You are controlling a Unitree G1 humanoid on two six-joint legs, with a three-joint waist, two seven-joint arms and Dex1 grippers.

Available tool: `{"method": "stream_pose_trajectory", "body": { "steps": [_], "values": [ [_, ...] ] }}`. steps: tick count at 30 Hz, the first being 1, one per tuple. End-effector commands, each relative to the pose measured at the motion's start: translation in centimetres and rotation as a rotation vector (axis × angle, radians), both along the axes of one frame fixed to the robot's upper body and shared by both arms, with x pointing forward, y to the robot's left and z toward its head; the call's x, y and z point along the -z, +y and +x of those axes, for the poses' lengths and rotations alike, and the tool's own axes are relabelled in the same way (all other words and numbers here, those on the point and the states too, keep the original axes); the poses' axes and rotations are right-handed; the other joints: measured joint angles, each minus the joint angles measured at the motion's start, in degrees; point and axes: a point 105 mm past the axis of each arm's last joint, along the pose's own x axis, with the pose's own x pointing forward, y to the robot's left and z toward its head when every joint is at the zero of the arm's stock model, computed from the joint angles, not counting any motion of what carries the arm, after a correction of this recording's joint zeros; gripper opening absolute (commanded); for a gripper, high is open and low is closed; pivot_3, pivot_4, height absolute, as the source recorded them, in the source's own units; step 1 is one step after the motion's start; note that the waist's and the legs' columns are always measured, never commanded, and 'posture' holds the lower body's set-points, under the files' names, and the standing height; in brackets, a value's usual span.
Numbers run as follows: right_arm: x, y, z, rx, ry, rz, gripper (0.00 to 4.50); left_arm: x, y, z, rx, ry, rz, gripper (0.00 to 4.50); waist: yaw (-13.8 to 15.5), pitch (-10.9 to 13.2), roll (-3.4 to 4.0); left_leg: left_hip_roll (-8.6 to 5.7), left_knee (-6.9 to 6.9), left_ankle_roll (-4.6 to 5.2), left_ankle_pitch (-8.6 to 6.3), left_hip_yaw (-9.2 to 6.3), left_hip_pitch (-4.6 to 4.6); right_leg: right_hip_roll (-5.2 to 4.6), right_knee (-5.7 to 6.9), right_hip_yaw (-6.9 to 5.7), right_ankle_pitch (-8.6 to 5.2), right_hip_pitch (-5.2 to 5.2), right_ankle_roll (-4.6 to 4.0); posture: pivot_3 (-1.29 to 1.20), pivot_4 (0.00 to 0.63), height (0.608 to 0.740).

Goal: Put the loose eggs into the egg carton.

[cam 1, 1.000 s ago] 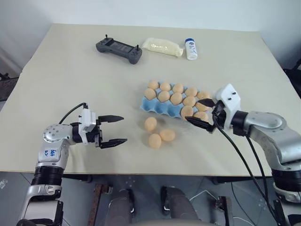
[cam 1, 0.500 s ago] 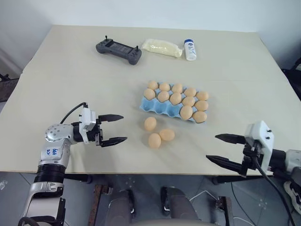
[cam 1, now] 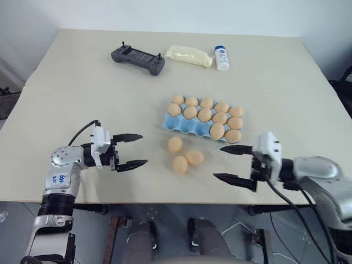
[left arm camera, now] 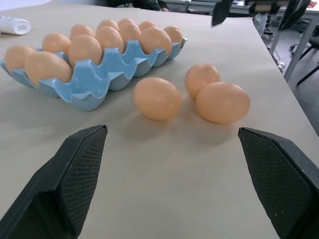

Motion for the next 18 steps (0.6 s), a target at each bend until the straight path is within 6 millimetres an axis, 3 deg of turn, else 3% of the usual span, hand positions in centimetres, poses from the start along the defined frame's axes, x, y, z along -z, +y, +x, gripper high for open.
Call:
{"method": "stream_pose_trajectory", "body": {
  "steps": [1,18],
  "values": [
    [0.6,1.0,0.9,-0.039,-0.012,-0.029,4.46,-1.2,0.3,-0.4,-0.009,-0.045,-0.012,4.5,0.08,0.0,0.0,0.0,0.0,-0.01,0.0,0.0,-0.03,0.0,-0.01,-0.02,0.0,-0.02,0.0,0.0,0.15,0.74],
    [1.5,4.3,4.6,-0.146,-0.065,-0.085,4.46,-1.2,0.7,-1.1,-0.051,-0.052,-0.017,4.5,-0.11,0.0,0.01,0.04,0.06,-0.06,0.02,0.07,-0.03,-0.01,0.25,-0.02,0.0,-0.13,-0.01,0.0,0.15,0.74]
  ]
}}
